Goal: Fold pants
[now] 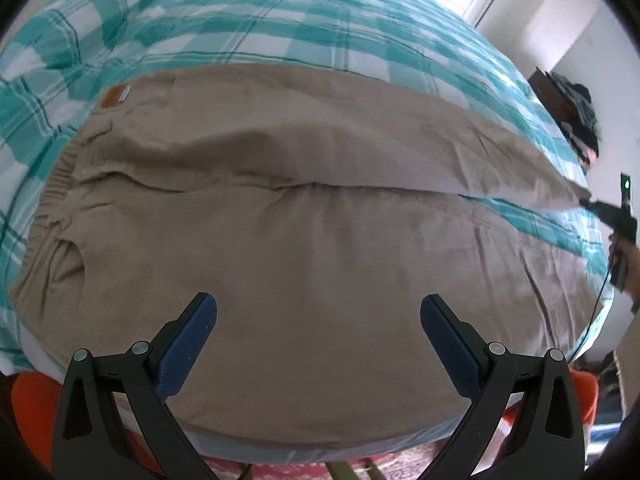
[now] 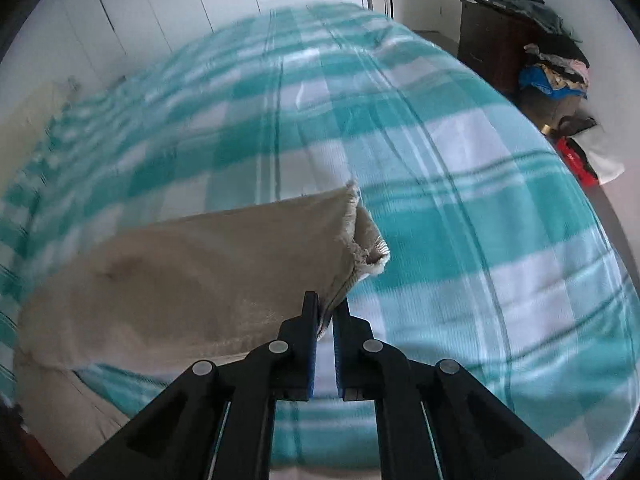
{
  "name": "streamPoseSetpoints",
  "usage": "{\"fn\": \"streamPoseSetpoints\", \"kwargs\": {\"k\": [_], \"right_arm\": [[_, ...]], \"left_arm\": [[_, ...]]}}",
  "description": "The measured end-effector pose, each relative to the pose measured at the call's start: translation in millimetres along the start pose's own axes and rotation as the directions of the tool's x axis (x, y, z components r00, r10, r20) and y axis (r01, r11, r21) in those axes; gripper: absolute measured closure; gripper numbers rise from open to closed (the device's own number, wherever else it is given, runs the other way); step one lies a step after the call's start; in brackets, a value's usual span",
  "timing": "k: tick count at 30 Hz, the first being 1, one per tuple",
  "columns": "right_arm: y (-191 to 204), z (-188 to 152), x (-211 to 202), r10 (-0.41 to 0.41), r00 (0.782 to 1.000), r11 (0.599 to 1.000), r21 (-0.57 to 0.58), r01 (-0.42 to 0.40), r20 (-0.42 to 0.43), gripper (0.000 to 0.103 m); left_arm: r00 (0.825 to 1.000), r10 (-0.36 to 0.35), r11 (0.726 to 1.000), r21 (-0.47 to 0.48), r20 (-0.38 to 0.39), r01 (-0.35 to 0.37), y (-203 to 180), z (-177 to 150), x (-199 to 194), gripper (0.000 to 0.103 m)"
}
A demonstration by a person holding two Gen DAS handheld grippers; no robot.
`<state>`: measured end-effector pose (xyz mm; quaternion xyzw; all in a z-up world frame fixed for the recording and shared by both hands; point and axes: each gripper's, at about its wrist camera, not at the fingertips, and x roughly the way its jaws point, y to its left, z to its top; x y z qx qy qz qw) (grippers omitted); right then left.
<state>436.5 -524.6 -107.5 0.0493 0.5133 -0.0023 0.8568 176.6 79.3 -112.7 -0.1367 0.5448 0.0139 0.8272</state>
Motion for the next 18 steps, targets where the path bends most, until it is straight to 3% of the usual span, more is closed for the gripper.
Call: {"fn": "streamPoseSetpoints", "kwargs": {"k": [2, 3, 4, 5, 8, 11, 14, 16, 18], "right_arm": [[1, -17, 2, -0.028, 0.999, 0.999, -0.023, 0.027, -0.016, 0.093], [-1, -20, 6, -0.034, 0.999, 0.999, -0.019, 0.034, -0.026, 0.082], [-4, -24, 10, -0.032, 0.999, 0.999, 0.0, 0.032, -0.039, 0.061], [-9, -28, 7, -0.013, 0.999, 0.999, 0.039, 0.014, -0.035, 0.052], [-13, -37, -23, -0.043, 0.996, 0.993, 0.116, 0.034, 0.072, 0.048], [8, -37, -59, -0.056, 0.978, 0.993, 0.114, 0.033, 0.201, 0.048], [62, -21, -71, 0.109, 0.963, 0.992, 0.038, -0.122, 0.248, 0.048], [114, -4, -60, 0.26, 0.945, 0.966, -0.037, -0.257, 0.197, 0.048], [174, 13, -41, 0.377, 0.918, 0.924, -0.121, -0.363, 0.123, 0.048]], "left_arm": [[1.0, 0.008, 1.0, 0.014, 0.01, -0.008, 1, 2, -3, 0.001], [1.0, 0.017, 1.0, 0.024, 0.024, -0.018, 2, 4, -7, 0.001], [0.999, 0.026, 0.999, 0.03, 0.042, -0.028, 5, 7, -12, 0.001], [0.998, 0.032, 0.999, 0.029, 0.055, -0.034, 8, 10, -15, 0.001], [0.993, 0.042, 0.999, 0.005, 0.11, -0.042, 23, 26, -22, 0.001], [0.985, 0.019, 1.0, -0.023, 0.169, -0.016, 26, 62, -13, 0.001], [0.956, -0.003, 1.0, 0.022, 0.295, -0.003, 6, 103, 13, 0.001], [0.938, 0.034, 0.996, 0.063, 0.345, -0.059, -13, 124, 48, 0.001], [0.941, 0.086, 0.989, 0.085, 0.329, -0.12, -25, 137, 83, 0.001]]}}
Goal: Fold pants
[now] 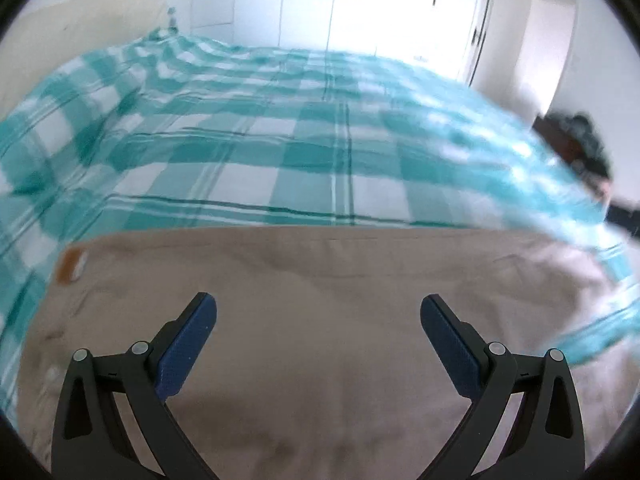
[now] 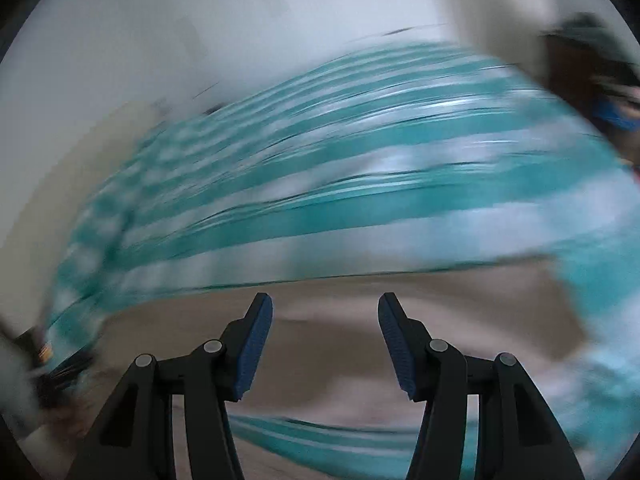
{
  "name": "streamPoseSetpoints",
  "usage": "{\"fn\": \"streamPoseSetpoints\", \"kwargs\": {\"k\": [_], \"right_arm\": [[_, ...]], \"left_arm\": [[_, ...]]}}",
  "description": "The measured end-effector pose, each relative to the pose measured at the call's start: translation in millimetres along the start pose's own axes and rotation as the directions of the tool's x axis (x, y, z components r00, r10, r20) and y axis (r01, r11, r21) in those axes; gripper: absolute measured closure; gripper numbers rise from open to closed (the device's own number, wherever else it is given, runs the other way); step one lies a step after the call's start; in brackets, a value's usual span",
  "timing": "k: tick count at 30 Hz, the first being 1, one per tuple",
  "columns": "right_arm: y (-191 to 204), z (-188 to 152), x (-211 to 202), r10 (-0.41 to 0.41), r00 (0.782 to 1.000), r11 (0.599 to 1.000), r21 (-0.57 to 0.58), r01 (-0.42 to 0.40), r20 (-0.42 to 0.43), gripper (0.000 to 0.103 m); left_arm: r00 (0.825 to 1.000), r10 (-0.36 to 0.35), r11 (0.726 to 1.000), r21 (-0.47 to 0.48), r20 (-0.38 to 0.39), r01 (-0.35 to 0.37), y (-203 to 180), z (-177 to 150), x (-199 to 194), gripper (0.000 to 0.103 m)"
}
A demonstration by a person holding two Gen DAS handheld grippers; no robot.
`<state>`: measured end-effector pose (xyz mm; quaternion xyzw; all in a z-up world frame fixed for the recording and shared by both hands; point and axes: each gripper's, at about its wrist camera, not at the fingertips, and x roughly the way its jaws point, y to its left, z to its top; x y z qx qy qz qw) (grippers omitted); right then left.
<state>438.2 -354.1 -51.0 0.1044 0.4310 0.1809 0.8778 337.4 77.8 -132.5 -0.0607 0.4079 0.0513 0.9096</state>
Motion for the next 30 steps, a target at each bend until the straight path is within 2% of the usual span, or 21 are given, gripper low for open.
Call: {"fn": "streamPoseSetpoints", "kwargs": {"k": [3, 4, 5, 6, 7, 8, 10, 11, 13, 15, 17, 18, 19, 20, 21, 22, 24, 25, 27, 28, 30], "right_arm": [[56, 8, 68, 0.06, 0.995, 0.991, -0.116, -0.07, -0.082, 0.047], [65, 2, 90, 0.039, 0.992, 0.986, -0.157, -0.058, -0.12, 0.044], [68, -7, 110, 0.023, 0.984, 0.981, -0.187, -0.056, -0.174, 0.042], [66, -26, 137, 0.0, 0.955, 0.976, -0.209, -0.065, -0.296, 0.042], [58, -50, 160, -0.039, 0.899, 0.974, -0.217, -0.063, -0.436, 0.043], [53, -65, 167, -0.062, 0.863, 0.972, -0.226, -0.062, -0.501, 0.043], [55, -74, 147, -0.034, 0.874, 0.958, -0.264, -0.109, -0.484, 0.043], [55, -69, 135, 0.017, 0.874, 0.961, -0.232, -0.148, -0.485, 0.043], [55, -52, 118, 0.108, 0.898, 0.967, -0.166, -0.195, -0.427, 0.043], [56, -35, 127, 0.16, 0.902, 0.965, -0.128, -0.228, -0.4, 0.043], [48, -22, 162, 0.14, 0.902, 0.974, -0.109, -0.2, -0.408, 0.045], [35, -15, 185, 0.061, 0.91, 0.986, -0.114, -0.118, -0.41, 0.06], [22, -9, 195, 0.046, 0.918, 0.993, -0.083, -0.085, -0.395, 0.084], [-2, 7, 198, 0.072, 0.937, 0.997, 0.013, -0.072, -0.343, 0.091], [-17, 17, 190, 0.068, 0.958, 0.996, 0.069, -0.051, -0.279, 0.085], [-33, 29, 174, -0.036, 0.98, 0.995, 0.082, 0.053, -0.197, 0.064], [-53, 42, 143, -0.136, 0.984, 0.984, 0.098, 0.147, -0.114, 0.05], [-62, 45, 128, -0.115, 0.989, 0.984, 0.122, 0.126, -0.096, 0.05], [-68, 40, 105, 0.005, 0.993, 0.988, 0.156, 0.014, -0.116, 0.05], [-69, 28, 97, 0.086, 0.984, 0.984, 0.169, -0.059, -0.158, 0.05], [-79, 4, 95, 0.148, 0.957, 0.98, 0.166, -0.108, -0.248, 0.05]], "left_arm": [[0.982, 0.055, 0.997, 0.057, -0.183, -0.045, -5, -23, 58, 0.002], [0.977, 0.039, 0.998, 0.063, -0.211, -0.026, -1, -33, 66, 0.002], [0.984, 0.007, 0.997, 0.079, -0.178, 0.007, 4, -43, 66, 0.002], [0.989, -0.017, 0.996, 0.089, -0.146, 0.031, 7, -47, 62, 0.001], [0.99, -0.036, 0.995, 0.088, -0.137, 0.048, 11, -49, 63, 0.001], [0.99, -0.049, 0.995, 0.075, -0.135, 0.06, 14, -50, 64, 0.001], [0.992, -0.045, 0.995, 0.079, -0.12, 0.054, 14, -52, 66, 0.001], [0.994, -0.035, 0.995, 0.087, -0.104, 0.044, 13, -53, 68, 0.001], [0.996, -0.029, 0.995, 0.091, -0.09, 0.037, 12, -55, 68, 0.001], [0.995, -0.036, 0.995, 0.085, -0.088, 0.043, 15, -56, 69, 0.001], [0.996, -0.037, 0.995, 0.085, -0.086, 0.045, 15, -55, 70, 0.001], [0.996, -0.038, 0.995, 0.084, -0.084, 0.045, 14, -56, 69, 0.001], [0.996, -0.039, 0.995, 0.084, -0.081, 0.046, 15, -56, 69, 0.001], [0.996, -0.04, 0.996, 0.082, -0.078, 0.047, 13, -58, 68, 0.001], [0.996, -0.044, 0.996, 0.08, -0.075, 0.05, 14, -59, 68, 0.001], [0.996, -0.047, 0.996, 0.077, -0.072, 0.053, 15, -60, 68, 0.001], [0.996, -0.05, 0.996, 0.075, -0.07, 0.056, 13, -60, 69, 0.001], [0.996, -0.052, 0.996, 0.074, -0.067, 0.057, 14, -60, 69, 0.001], [0.996, -0.052, 0.996, 0.073, -0.067, 0.057, 13, -60, 69, 0.001], [0.996, -0.052, 0.996, 0.073, -0.066, 0.057, 13, -60, 69, 0.001], [0.996, -0.052, 0.996, 0.073, -0.067, 0.057, 13, -60, 69, 0.001]]}}
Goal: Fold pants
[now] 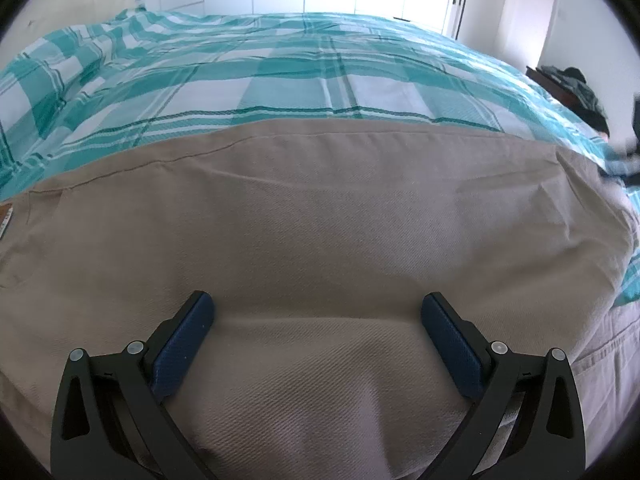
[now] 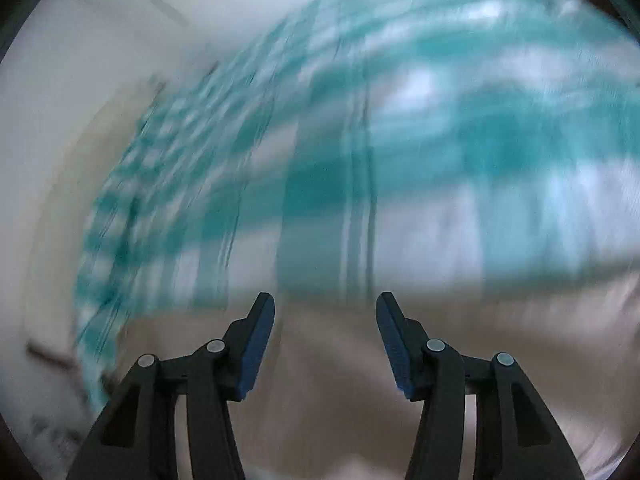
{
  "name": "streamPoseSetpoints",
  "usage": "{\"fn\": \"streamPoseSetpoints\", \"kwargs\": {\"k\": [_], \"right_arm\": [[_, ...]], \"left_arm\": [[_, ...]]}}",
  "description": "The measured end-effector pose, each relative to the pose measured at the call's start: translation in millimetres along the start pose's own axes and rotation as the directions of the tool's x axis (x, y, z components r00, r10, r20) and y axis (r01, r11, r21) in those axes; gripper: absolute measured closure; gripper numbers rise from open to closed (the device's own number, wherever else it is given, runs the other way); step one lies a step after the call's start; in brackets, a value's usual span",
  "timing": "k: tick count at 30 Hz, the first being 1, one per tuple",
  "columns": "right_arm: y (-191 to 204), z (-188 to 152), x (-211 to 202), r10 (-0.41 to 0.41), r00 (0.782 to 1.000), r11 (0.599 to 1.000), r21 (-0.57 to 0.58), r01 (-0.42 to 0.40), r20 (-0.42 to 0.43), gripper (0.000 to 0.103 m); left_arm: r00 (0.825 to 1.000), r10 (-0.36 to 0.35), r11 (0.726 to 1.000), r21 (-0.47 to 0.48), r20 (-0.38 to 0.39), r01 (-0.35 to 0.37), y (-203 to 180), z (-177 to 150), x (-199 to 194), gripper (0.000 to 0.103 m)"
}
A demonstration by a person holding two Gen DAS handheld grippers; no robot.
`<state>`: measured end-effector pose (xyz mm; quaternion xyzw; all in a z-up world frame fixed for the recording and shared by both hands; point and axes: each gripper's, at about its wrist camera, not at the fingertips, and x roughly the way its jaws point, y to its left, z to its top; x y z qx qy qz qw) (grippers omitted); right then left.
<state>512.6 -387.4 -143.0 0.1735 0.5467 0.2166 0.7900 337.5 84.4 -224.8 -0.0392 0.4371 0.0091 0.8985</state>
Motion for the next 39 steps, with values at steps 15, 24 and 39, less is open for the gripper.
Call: {"fn": "streamPoseSetpoints", "kwargs": {"k": [15, 24, 39], "right_arm": [[-56, -109, -105, -0.259, 0.959, 0.965, -0.011, 0.262, 0.118, 0.063], [67, -247, -71, -0.085, 0.994, 0.974, -0.217, 0.068, -0.068, 0.045], [-32, -337, -187, -0.561, 0.827, 0.828, 0.052, 0.559, 0.046, 0.071]], "left_arm": [[1.0, 0.0, 1.0, -0.002, -0.026, -0.001, -1, 2, 3, 0.001], [0.958, -0.19, 0.961, 0.159, -0.217, 0.227, -85, -32, -89, 0.001], [0.977, 0.025, 0.999, -0.014, -0.211, -0.028, 47, -116, -201, 0.001]]}}
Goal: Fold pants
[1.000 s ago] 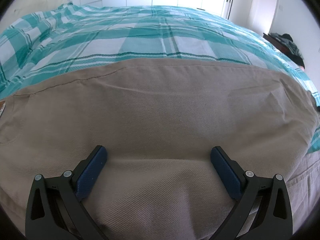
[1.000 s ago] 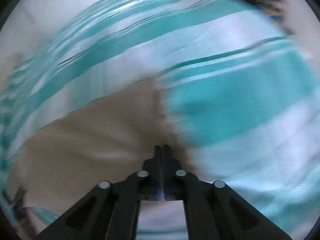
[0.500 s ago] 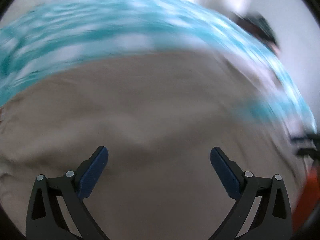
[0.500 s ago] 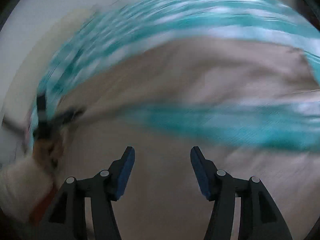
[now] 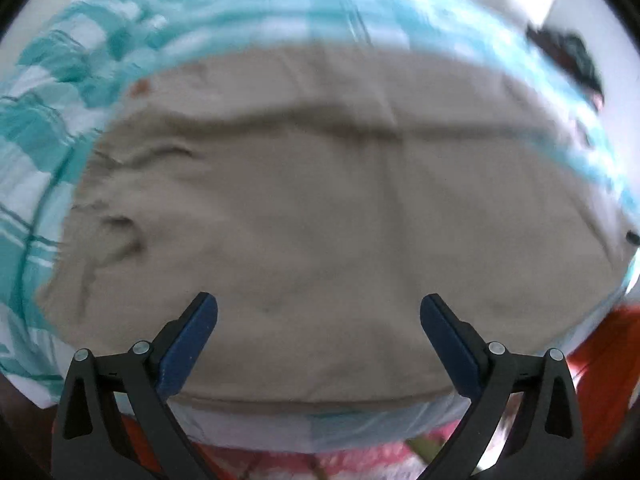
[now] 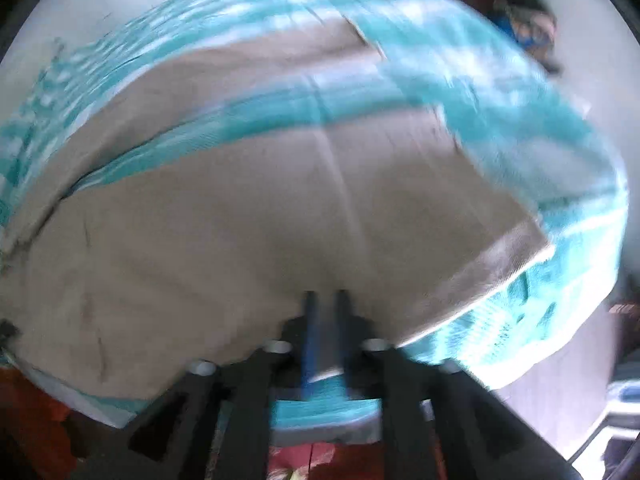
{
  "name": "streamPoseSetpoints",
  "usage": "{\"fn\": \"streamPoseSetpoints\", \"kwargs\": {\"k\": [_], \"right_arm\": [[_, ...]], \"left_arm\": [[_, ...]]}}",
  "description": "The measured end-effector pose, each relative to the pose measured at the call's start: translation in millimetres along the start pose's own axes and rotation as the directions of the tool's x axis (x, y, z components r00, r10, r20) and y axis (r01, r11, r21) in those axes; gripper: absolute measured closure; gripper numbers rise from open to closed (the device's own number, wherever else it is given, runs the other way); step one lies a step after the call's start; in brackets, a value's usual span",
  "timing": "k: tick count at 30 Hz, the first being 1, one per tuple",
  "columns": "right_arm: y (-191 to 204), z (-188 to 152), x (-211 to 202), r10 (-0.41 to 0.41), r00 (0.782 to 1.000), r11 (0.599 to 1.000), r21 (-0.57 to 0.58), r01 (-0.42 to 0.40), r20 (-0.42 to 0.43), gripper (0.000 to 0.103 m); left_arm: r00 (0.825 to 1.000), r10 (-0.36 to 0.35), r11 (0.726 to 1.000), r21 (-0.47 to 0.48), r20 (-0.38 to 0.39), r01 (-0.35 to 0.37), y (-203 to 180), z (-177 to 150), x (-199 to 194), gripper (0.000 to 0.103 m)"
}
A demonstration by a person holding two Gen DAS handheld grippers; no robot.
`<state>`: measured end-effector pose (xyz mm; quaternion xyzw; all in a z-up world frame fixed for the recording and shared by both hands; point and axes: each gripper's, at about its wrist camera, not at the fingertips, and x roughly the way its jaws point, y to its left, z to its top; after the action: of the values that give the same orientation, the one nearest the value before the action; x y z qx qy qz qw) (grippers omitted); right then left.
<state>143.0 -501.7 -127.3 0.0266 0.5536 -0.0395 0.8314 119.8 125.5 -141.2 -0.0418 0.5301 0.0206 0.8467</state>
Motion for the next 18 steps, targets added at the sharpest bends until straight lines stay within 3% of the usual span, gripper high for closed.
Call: {"fn": "streamPoseSetpoints", "kwargs": {"k": [1, 2, 4, 5, 7, 9, 11, 13, 15, 18], "right_arm": [[23, 13, -13, 0.029, 0.999, 1.0, -0.014, -0.028, 0.038, 0.053], [42, 12, -24, 0.067, 0.993, 0.998, -0.025, -0.065, 0.093, 0.047], [69, 20, -26, 0.104, 0.985, 0.994, -0.043, -0.099, 0.138, 0.041], [83, 21, -18, 0.126, 0.984, 0.991, -0.059, -0.12, 0.122, 0.041], [109, 20, 6, 0.154, 0.986, 0.985, -0.08, -0.15, 0.055, 0.041], [119, 11, 32, 0.125, 0.992, 0.989, -0.082, -0.125, -0.006, 0.04], [126, -1, 30, 0.11, 0.993, 0.99, -0.096, -0.105, 0.051, 0.04], [128, -2, 31, 0.101, 0.993, 0.991, -0.092, -0.096, 0.055, 0.039], [130, 3, 38, 0.098, 0.994, 0.991, -0.09, -0.094, 0.046, 0.036], [129, 8, 42, 0.087, 0.995, 0.993, -0.09, -0.082, 0.052, 0.032]], "left_arm": [[0.998, 0.043, 0.999, 0.001, 0.035, -0.043, 5, 1, -1, 0.001], [0.996, 0.079, 0.997, 0.005, 0.044, -0.079, 9, 0, 3, 0.001], [0.975, 0.217, 0.976, 0.021, -0.04, -0.217, 25, -9, 35, 0.002], [0.966, 0.243, 0.97, 0.029, -0.091, -0.242, 32, -15, 46, 0.001], [0.976, 0.204, 0.979, -0.001, -0.076, -0.205, 43, -32, 37, 0.001], [0.968, 0.233, 0.972, 0.002, -0.092, -0.234, 45, -36, 18, 0.001], [0.981, 0.185, 0.981, -0.049, -0.058, -0.188, 48, -28, -1, 0.002], [0.991, 0.13, 0.988, -0.089, 0.025, -0.127, 55, 0, -17, 0.002], [0.987, 0.121, 0.988, -0.104, 0.105, -0.11, 56, 45, -20, 0.002], [0.978, 0.092, 0.994, -0.081, 0.188, -0.078, 53, 118, 11, 0.002]]}}
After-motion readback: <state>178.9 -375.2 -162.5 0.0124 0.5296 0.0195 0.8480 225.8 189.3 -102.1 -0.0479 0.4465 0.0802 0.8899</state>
